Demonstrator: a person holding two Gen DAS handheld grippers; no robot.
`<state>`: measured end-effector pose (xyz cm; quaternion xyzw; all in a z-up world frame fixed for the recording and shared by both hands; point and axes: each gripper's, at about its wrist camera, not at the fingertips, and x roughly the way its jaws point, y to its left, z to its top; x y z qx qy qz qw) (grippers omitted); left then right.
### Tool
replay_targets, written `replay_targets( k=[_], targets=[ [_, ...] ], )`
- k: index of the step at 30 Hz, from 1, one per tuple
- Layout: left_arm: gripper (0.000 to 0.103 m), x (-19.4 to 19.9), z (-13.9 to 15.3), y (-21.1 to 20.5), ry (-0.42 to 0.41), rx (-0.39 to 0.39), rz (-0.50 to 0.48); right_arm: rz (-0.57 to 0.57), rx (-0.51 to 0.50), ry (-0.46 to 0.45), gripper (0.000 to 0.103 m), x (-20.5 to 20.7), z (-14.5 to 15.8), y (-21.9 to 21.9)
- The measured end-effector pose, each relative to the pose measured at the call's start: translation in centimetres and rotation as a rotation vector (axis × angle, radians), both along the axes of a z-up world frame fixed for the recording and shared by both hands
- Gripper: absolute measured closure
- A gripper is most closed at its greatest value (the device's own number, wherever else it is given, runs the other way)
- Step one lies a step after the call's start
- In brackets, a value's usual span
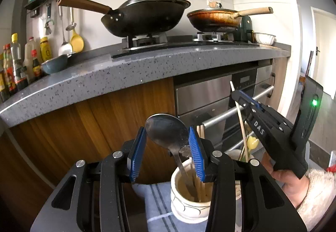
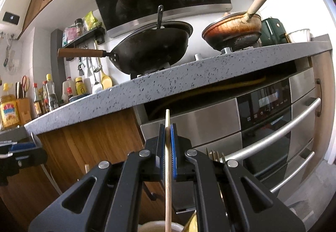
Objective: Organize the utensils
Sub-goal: 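Lift the steel spoon and wooden chopstick and carry them over the holder, then lower the spoon and chopstick into the holder cups and open both tools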
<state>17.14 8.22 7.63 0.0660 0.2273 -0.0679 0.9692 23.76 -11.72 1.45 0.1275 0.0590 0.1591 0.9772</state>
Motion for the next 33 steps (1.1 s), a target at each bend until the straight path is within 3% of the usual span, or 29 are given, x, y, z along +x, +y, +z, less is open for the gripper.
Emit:
replay_targets(
  k=[19, 22, 25, 27, 29, 33],
  targets=[
    [0.060, 0.2, -4.1, -0.7, 0.159, -0.012, -0.014, 0.124, -0.135, 0.115, 0.096, -3.2, -2.2, -0.2],
    [0.060, 0.1, -4.4, -0.6, 0.162, -0.007, 0.003, 0.139, -0.123, 0.123, 0.077, -3.6, -2.1, -0.4],
    [0.058, 0.1, -4.5, -0.4, 0.165, -0.008, 0.011, 0.144, -0.097, 0.126, 0.072, -4.2, -1.8, -1.1],
    [0.057, -0.1, -4.3, -0.3, 0.161, -0.005, 0.021, 0.147, -0.080, 0.130, 0.064, -4.6, -1.5, -1.5],
    [0.054, -0.2, -4.3, -0.3, 0.157, -0.004, 0.030, 0.152, -0.059, 0.141, 0.050, -5.2, -1.2, -2.1],
    [0.050, -0.5, -4.1, -0.2, 0.153, -0.010, 0.037, 0.165, -0.021, 0.168, 0.040, -6.5, -0.7, -3.1]
  ],
)
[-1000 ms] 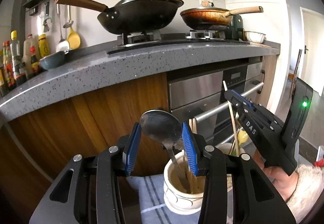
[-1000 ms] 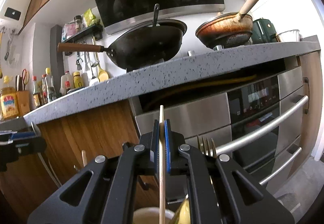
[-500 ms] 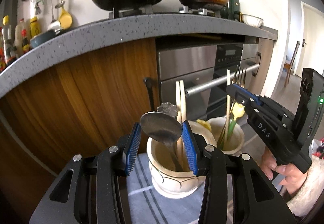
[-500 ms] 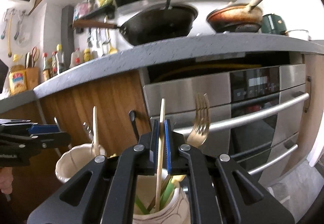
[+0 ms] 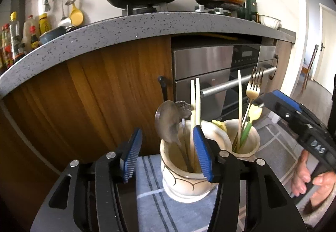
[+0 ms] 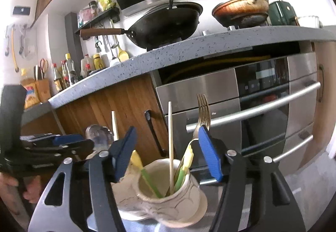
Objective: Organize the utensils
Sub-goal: 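Lower the spoon and chopstick into the holder cups and open both tools, then return to the cloth and grasp the last wooden chopstick with the right tool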
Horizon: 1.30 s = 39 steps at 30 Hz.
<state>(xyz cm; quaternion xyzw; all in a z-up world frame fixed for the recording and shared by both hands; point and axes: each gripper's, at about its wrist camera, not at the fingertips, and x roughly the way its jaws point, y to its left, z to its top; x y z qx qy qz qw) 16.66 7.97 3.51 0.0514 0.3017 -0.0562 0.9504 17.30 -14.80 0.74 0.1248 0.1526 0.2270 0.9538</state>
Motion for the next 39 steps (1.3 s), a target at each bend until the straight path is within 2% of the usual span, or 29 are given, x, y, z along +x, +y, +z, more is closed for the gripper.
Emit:
replay_targets(
  k=[3, 4, 9, 11, 17, 21, 23, 28, 33, 39],
  targets=[
    [0.045, -0.7, 0.2, -0.1, -0.005, -0.004, 0.001, -0.015, -0.016, 0.034, 0.035, -0.8, 0.3, -0.6],
    [0.037, -1.2, 0.4, -0.2, -0.017, 0.000, 0.002, -0.021, -0.024, 0.047, 0.033, -1.2, 0.3, -0.9],
    [0.021, -3.8, 0.8, -0.7, -0.060, -0.014, 0.003, -0.058, -0.081, 0.088, 0.021, -3.6, 0.2, -2.4],
    [0.010, -4.9, 0.8, -0.9, -0.075, -0.018, 0.014, -0.075, -0.116, 0.101, 0.013, -4.6, 0.1, -3.0],
    [0.007, -7.7, -0.5, -2.1, -0.080, -0.076, 0.013, -0.124, -0.203, 0.191, 0.007, -7.0, -1.6, -4.9],
    [0.006, -8.9, -2.5, -3.4, -0.054, -0.101, -0.002, -0.164, -0.277, 0.239, 0.007, -8.0, -4.2, -5.7],
    [0.006, -9.1, -4.1, -4.4, -0.015, -0.109, -0.026, -0.170, -0.300, 0.280, 0.007, -8.0, -5.5, -5.9],
    [0.006, -9.6, -7.2, -6.3, 0.063, -0.091, -0.061, -0.157, -0.347, 0.376, 0.008, -8.2, -8.9, -6.1],
    [0.006, -9.7, -8.9, -7.4, 0.107, -0.080, -0.080, -0.146, -0.360, 0.443, 0.011, -7.8, -11.1, -6.0],
    [0.006, -9.5, -10.6, -8.2, 0.151, -0.054, -0.092, -0.118, -0.369, 0.503, 0.036, -7.3, -12.2, -5.7]
  ],
)
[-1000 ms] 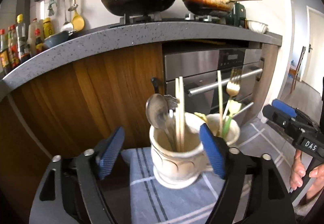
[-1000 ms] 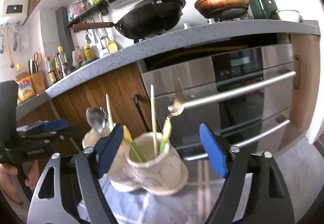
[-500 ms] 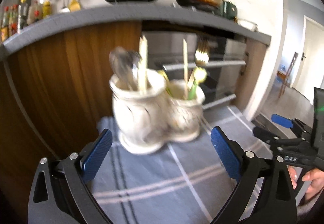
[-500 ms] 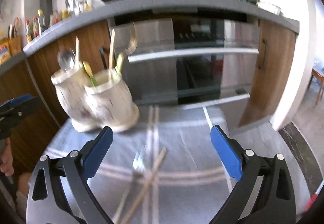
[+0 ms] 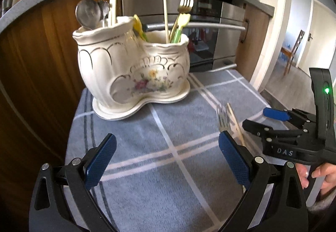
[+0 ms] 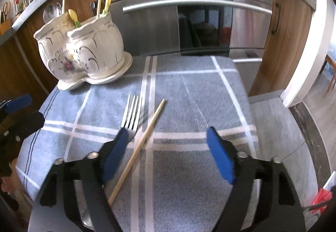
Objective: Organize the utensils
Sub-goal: 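Return to the cloth and grasp the last wooden chopstick with the right tool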
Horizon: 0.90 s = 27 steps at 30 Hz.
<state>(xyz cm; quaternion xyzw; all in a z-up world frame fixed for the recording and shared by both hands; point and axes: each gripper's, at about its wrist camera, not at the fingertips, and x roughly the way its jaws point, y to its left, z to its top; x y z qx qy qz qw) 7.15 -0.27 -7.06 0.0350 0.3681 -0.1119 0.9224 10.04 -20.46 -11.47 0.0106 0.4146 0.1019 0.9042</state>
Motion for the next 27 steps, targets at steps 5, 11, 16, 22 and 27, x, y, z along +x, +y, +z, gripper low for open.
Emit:
replay_targets(
  k=[5, 11, 16, 22, 27],
  targets=[
    [0.006, 0.2, -0.2, 0.1, 0.009, -0.013, 0.000, 0.056, -0.039, 0.039, 0.054, 0.2, -0.7, 1.6],
    [0.006, 0.2, -0.4, 0.1, 0.016, -0.017, -0.003, 0.113, -0.142, 0.034, 0.068, -0.1, -0.9, 3.6],
    [0.006, 0.2, -0.5, -0.4, 0.018, -0.008, -0.017, 0.160, -0.130, 0.067, 0.092, 0.1, -0.8, 4.1],
    [0.006, 0.1, -0.7, -1.8, 0.021, 0.006, -0.053, 0.071, 0.045, 0.088, 0.098, 0.9, -1.1, 1.2],
    [0.006, 0.9, -1.7, -4.6, 0.050, 0.022, -0.114, 0.030, 0.156, 0.071, 0.098, 0.7, -0.7, -0.7]
  ],
)
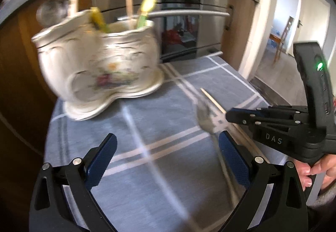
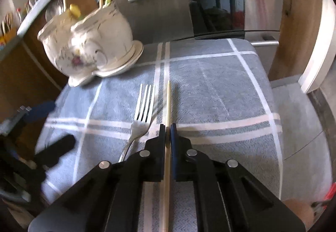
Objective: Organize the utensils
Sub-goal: 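Return to the cloth and grasp the last wooden chopstick with the right tool, then grasp the silver fork with the left tool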
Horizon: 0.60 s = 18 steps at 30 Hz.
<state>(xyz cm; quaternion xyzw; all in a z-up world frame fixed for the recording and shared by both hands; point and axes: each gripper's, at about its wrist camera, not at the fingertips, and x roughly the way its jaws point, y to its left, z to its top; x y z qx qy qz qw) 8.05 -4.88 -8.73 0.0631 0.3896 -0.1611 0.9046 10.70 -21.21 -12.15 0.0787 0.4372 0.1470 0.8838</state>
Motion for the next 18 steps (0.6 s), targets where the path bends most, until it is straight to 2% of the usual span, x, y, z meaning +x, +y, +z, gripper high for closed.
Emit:
replay_targets(
  k=[6, 8, 10, 14, 18],
  targets=[
    [0.012, 2.4, -1.6, -3.7, 0.064, 0.023, -0.056, -0.034, 0.022, -0.040, 0.098, -0.5, 1.2, -1.8],
    [0.020, 3.1, -1.8, -4.4, 0.070, 0.032, -0.070, -0.038, 0.037, -0.041, 0.098, -0.6, 1.3, -2.4],
    [0.022, 3.8, -2.0, -4.8, 0.078, 0.041, -0.070, -0.042, 0.047, -0.042, 0.098, -0.7, 1.3, -2.9],
    [0.039, 5.3, -2.6, -5.8, 0.105, 0.052, -0.068, -0.045, 0.052, -0.044, 0.098, -0.8, 1.1, -3.2],
    [0.045, 6.2, -3.3, -6.3, 0.122, 0.060, -0.074, -0.039, 0.060, -0.050, 0.098, -1.0, 1.2, -3.5]
  ],
)
